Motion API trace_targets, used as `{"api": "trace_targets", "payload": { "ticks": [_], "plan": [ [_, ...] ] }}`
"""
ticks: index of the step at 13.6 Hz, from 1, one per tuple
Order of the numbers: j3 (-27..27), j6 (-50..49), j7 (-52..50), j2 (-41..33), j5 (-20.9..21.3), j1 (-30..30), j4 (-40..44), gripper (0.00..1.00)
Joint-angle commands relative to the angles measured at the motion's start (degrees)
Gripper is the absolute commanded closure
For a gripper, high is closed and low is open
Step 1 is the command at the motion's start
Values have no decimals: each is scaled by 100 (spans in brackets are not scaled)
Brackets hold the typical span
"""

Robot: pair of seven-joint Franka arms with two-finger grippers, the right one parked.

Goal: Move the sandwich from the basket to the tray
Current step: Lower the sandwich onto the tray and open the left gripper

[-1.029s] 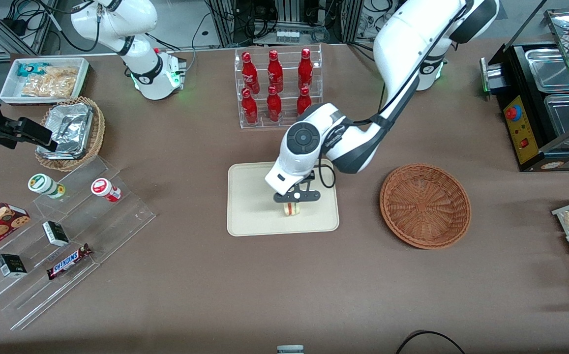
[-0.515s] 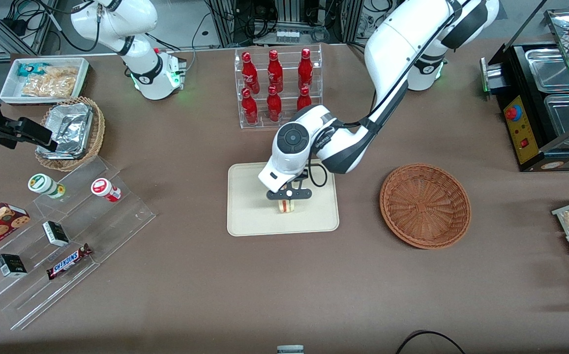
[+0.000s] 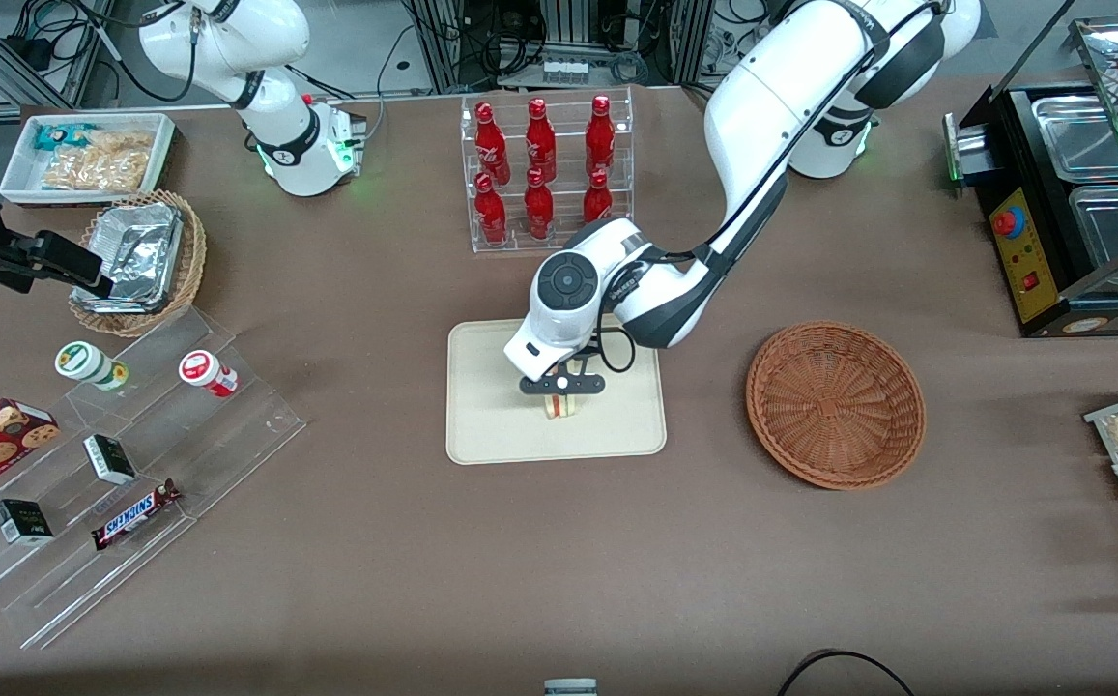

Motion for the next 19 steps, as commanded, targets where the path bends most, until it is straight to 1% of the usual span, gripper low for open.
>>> {"api": "trace_targets", "payload": {
  "ticks": [1,2,3,4,6,9,12,14,15,16,18,19],
  "plan": [
    [43,83,-135,60,119,-75,155,38],
    [43,57,-127,25,128,-67,146,14],
    [61,22,-127,-1,137,-58,146,1],
    [61,-39,-135,-141,137,-23,111,1],
    [70,-643,-144,-518,67,39,120,1],
    [52,-1653,-144,-1369,23,469,58,1],
    [52,-2753,-135,-2266,5,1030,-99,1],
    [52,-2870,-22,-2933,-74,1566,-624,1],
    [52,-2870,170,-3233,-74,1803,-906,1],
    [52,-2879,686,-3584,-109,2110,-1239,0],
    [52,-2896,1460,-4095,-512,2717,-1628,0],
    [61,-2983,1760,-4288,-557,2902,-1751,0]
  ]
}}
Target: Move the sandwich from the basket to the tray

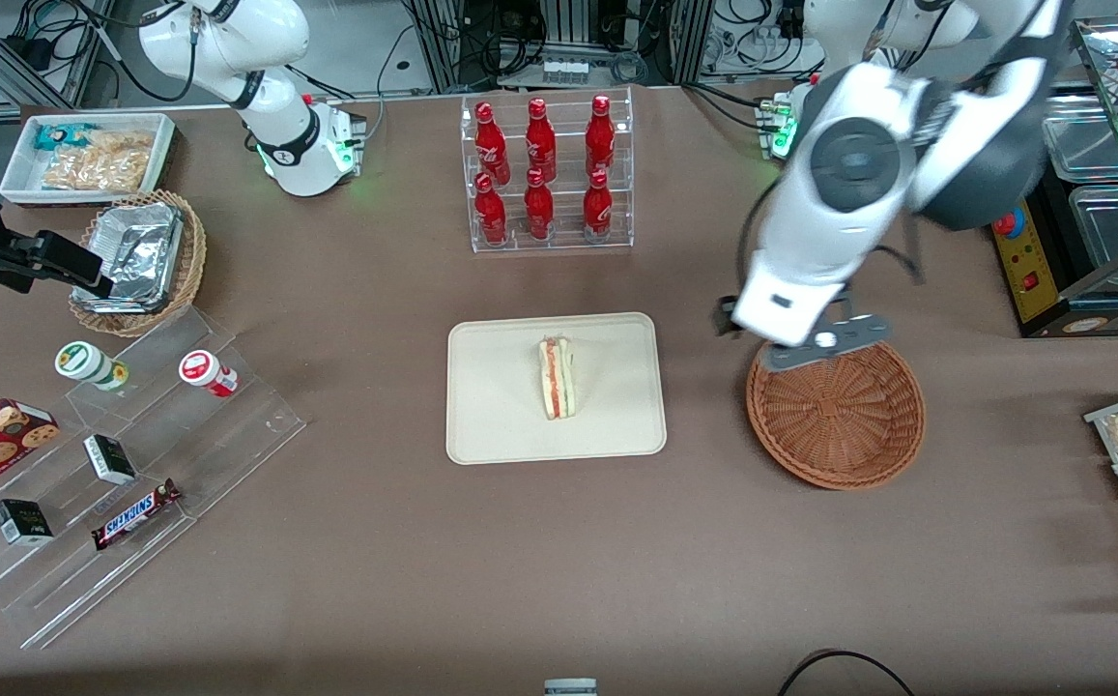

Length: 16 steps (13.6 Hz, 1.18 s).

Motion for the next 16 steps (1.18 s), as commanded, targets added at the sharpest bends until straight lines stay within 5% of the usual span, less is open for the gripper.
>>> {"api": "trace_targets", "payload": {
  "ticks": [1,16],
  "plan": [
    [-35,-180,796,-744,-231,621,-630,0],
    [1405,-1140,2992,-1396,-450,623,-227,0]
  ]
}}
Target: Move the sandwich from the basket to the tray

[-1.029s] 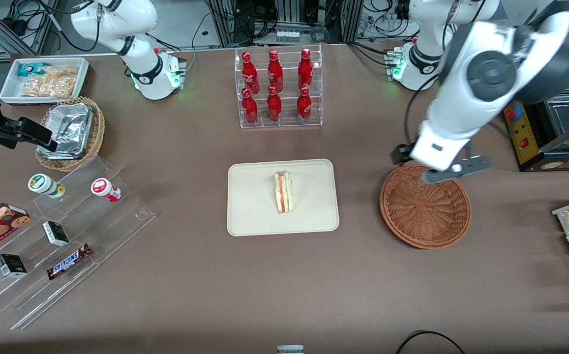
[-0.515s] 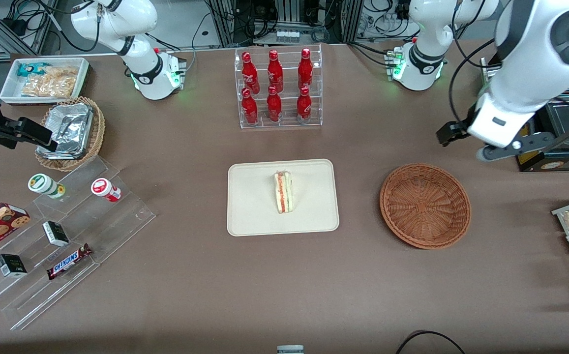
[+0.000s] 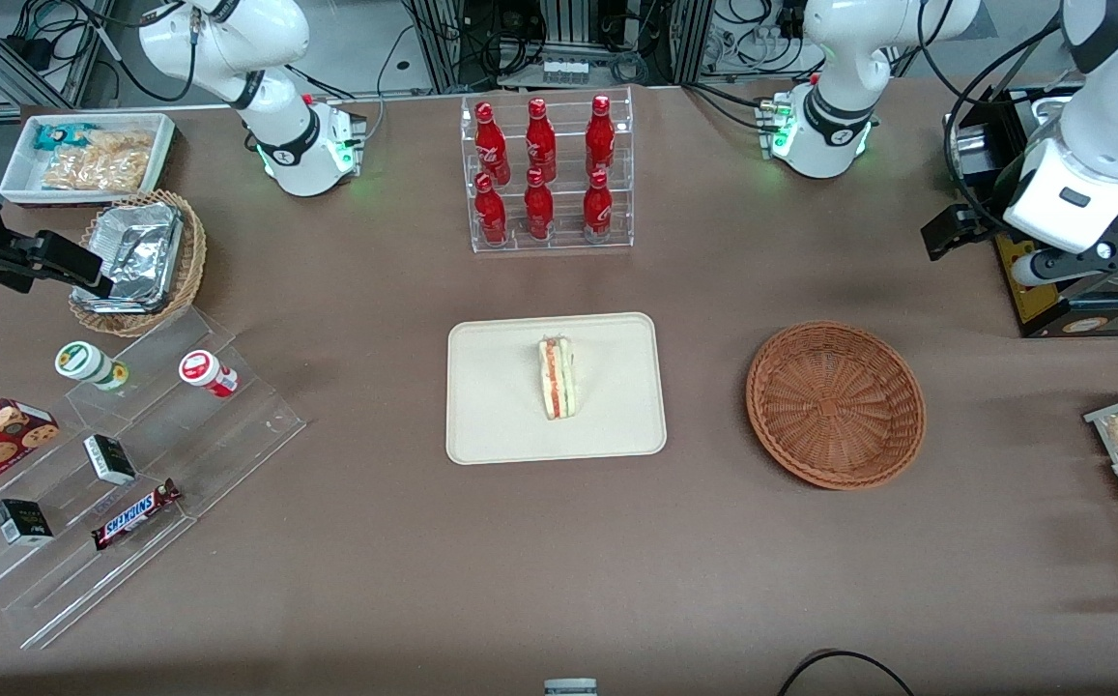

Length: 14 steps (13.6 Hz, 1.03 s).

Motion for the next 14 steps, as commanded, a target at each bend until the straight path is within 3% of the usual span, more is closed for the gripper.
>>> {"api": "trace_targets", "payload": {
  "ticks": [1,8,14],
  "plan": [
    [264,-89,791,99,-192,-49,290,0],
    [273,-1,829,1022,-157,-154,1494,0],
    [458,-11,890,504,-8,-181,899,0]
  ]
}}
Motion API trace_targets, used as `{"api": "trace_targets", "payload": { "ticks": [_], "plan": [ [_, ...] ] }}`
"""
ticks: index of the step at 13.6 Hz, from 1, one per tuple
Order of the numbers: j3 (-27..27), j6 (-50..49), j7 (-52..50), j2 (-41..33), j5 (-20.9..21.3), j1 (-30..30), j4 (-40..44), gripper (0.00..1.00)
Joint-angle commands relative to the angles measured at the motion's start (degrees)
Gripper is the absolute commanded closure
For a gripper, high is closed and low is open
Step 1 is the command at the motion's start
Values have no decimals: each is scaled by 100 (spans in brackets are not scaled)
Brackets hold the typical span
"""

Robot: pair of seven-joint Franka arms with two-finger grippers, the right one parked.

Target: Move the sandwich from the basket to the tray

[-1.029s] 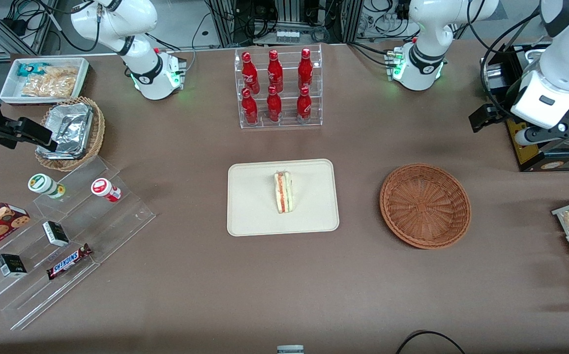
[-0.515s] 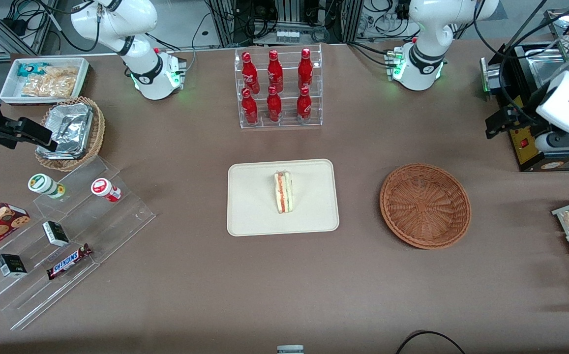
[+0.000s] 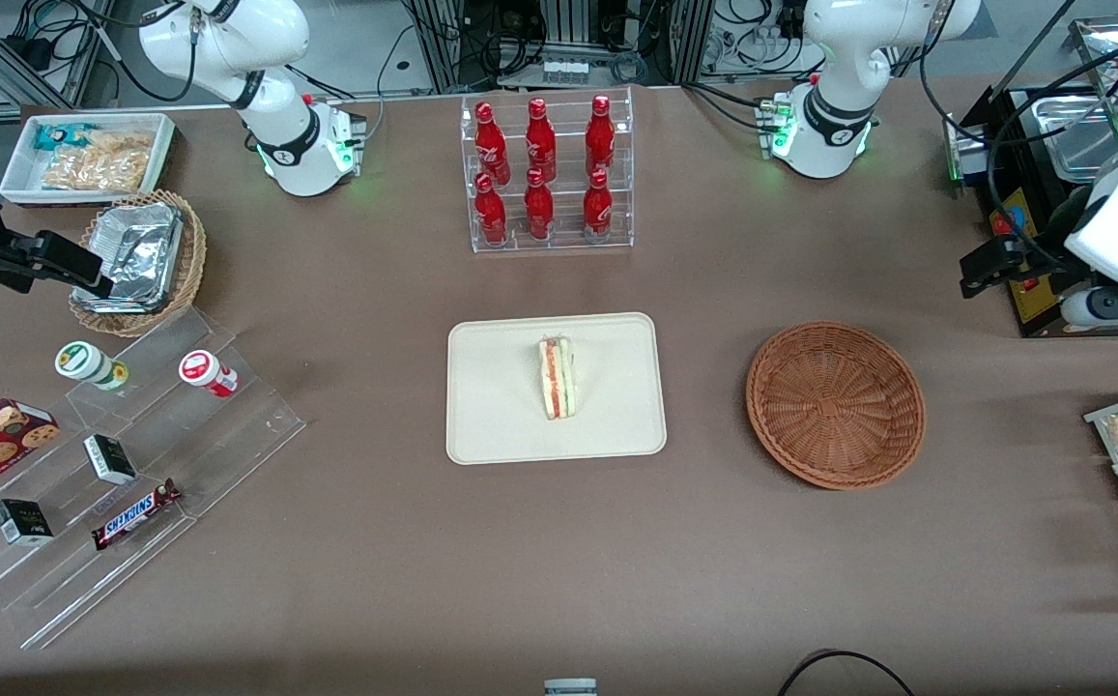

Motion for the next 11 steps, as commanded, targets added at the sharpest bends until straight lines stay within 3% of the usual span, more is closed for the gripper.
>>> {"api": "trace_targets", "payload": {
  "ticks": [1,5,11],
  "plan": [
    [97,-4,78,-352,85,-68,-320,0],
    [106,162,78,-756,103,-59,-794,0],
    [106,145,-1,-703,85,-15,-663,0]
  ]
}}
